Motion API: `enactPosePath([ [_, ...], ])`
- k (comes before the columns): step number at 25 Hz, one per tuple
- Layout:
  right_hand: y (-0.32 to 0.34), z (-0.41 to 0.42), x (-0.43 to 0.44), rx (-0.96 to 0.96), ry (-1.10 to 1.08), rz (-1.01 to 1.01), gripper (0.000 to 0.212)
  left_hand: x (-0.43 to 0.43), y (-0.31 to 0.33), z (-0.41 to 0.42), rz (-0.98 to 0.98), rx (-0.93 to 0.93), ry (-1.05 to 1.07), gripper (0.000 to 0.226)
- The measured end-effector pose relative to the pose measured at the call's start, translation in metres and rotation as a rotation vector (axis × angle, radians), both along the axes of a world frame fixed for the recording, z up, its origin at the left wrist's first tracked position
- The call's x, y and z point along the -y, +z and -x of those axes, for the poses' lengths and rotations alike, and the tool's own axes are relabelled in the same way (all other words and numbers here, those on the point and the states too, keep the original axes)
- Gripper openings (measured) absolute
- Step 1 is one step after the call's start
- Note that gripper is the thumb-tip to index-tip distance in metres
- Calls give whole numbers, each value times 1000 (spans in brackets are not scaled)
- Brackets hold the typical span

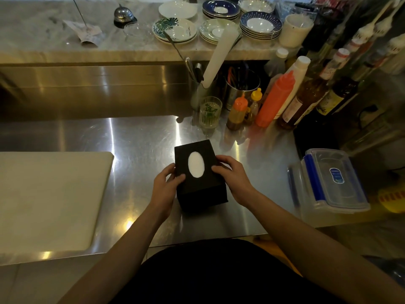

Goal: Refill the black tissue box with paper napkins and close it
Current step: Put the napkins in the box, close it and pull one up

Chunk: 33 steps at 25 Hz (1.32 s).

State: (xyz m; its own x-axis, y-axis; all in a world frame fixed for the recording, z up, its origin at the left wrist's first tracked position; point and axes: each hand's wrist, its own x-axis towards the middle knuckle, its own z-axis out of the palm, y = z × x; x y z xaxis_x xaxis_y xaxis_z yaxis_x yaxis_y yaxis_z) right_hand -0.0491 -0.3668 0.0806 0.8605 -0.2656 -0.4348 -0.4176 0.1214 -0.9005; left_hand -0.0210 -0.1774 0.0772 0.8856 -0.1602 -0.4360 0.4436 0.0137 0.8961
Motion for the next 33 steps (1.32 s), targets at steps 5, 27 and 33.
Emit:
enactPosePath([
  [5,-21,16,-5,-3,77,94,50,1,-13,17,-26,5,-5,52],
  [27,-48,0,-22,-1,677,1137,62,-15,-63,30,-80,35,-131,65],
  [33,-46,-15,-32,14,802,1387,48,-15,-66,31,-78,53,-142,64],
])
